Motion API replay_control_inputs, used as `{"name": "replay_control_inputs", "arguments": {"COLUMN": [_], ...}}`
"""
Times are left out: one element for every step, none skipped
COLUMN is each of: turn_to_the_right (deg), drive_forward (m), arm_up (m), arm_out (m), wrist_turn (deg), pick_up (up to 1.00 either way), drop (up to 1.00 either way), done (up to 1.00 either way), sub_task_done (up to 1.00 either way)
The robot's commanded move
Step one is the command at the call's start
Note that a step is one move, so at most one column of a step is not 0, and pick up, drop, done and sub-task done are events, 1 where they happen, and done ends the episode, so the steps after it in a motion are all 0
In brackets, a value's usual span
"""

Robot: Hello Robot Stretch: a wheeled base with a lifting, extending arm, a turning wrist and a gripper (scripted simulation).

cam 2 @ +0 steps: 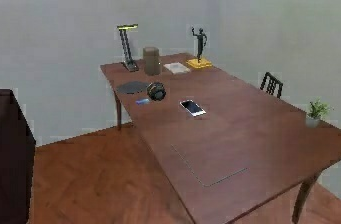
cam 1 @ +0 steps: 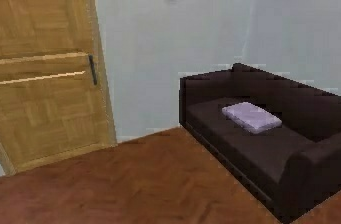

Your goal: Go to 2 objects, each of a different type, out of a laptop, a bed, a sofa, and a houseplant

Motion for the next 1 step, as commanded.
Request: {"name": "replay_control_inputs", "arguments": {"turn_to_the_right": [-45.0], "drive_forward": [0.00], "arm_up": [0.00], "arm_out": [0.00], "wrist_turn": [0.0], "pick_up": [0.00], "drop": [0.00], "done": [0.00], "sub_task_done": [0.00]}}
